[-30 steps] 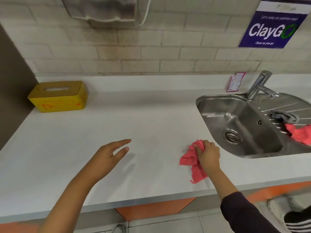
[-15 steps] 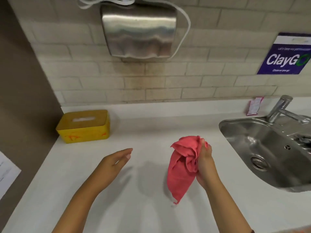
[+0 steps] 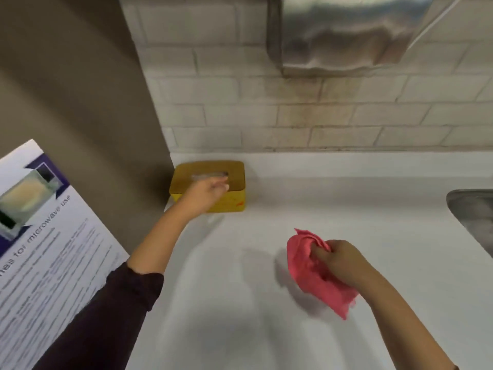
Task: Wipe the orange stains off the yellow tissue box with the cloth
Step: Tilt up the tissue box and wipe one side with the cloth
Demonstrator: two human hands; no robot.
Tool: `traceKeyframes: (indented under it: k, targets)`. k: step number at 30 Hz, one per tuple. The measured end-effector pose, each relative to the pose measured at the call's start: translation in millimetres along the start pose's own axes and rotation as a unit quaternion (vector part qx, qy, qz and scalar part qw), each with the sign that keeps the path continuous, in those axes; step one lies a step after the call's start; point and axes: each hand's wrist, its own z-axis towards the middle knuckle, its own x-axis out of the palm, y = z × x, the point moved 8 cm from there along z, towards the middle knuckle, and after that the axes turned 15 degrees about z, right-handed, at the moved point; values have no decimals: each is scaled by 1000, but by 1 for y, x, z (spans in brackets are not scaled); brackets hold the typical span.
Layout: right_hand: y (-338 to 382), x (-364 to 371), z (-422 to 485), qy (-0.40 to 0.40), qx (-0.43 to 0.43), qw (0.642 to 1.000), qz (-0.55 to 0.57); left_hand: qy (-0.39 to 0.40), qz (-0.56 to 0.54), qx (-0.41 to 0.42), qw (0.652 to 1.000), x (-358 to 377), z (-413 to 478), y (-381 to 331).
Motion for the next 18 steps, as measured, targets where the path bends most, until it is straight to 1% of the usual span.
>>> traceKeyframes:
  k: [2, 3, 5, 7, 9, 10, 11, 12, 14, 16, 18]
  targets:
    - [5, 3, 10, -27, 24, 999, -30, 22, 28, -17, 999, -9, 27, 9]
    - [6, 5, 13, -23, 38, 999, -26, 49, 49, -23, 997, -7, 39, 13]
    - [11, 8, 16, 26, 59, 996, -53, 99, 132, -19, 986, -4, 59, 22]
    - [18, 12, 22, 86, 56, 991, -84, 131, 225, -7, 966, -5, 78, 34]
    - [22, 13, 25, 121, 57, 988, -77, 169, 320, 9, 932, -4, 94, 46]
    - [22, 12, 28, 119, 59, 988, -80, 184, 372, 14, 910, -5, 102, 52]
    - [22, 9, 31, 111, 55, 987, -103, 195, 416, 11, 888, -5, 110, 58]
    - [24, 6, 33, 101, 46, 982, -149, 202, 452, 4, 869, -5, 118, 63]
    - [29, 0, 38, 79, 6, 970, -230, 222, 513, 16, 829, -1, 133, 67]
    - [36, -5, 38, 62, -40, 974, -214, 248, 552, 46, 795, 7, 142, 68]
    - [38, -12, 37, 54, -93, 982, -154, 259, 558, 33, 788, 10, 148, 72]
